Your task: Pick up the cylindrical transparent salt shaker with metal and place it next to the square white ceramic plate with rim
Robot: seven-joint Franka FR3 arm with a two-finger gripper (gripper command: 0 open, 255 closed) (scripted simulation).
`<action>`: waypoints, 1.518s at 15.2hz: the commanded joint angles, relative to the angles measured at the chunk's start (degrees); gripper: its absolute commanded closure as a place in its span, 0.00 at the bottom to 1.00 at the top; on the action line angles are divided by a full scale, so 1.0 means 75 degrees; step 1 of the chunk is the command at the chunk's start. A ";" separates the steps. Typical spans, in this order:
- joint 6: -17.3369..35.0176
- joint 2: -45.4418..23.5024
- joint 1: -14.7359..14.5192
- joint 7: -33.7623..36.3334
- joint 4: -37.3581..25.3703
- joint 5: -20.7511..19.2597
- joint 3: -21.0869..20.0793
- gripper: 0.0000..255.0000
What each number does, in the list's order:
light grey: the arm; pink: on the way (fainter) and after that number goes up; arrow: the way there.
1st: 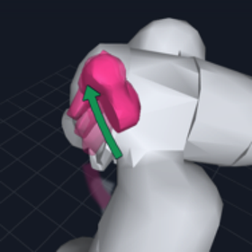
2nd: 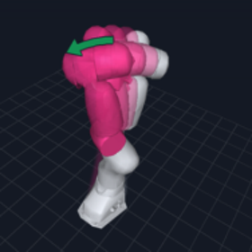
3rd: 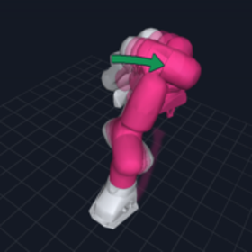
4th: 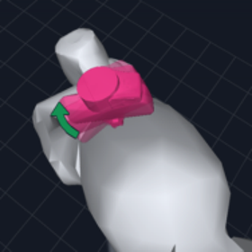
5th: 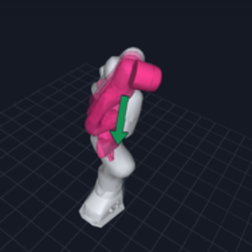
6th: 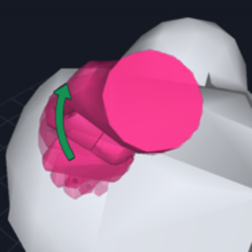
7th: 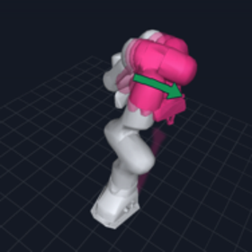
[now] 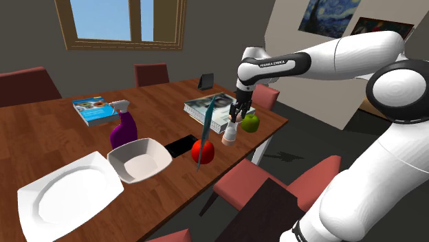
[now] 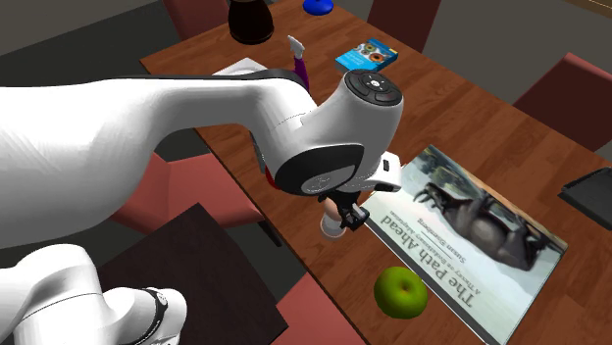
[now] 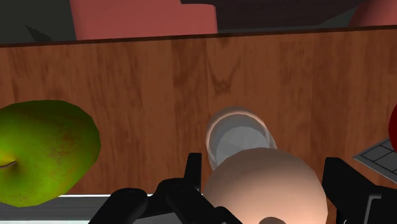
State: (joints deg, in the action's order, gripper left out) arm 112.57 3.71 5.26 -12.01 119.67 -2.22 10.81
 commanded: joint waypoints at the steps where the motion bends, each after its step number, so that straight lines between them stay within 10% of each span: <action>1: -0.0099 0.0028 0.0000 0.0002 -0.0063 -0.0005 -0.0002 1.00; 23: -0.2342 0.0260 -0.0022 -0.0019 -0.2078 -0.0021 -0.0037 1.00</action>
State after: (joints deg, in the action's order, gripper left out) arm 95.87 5.68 5.12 -12.18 104.94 -2.39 10.56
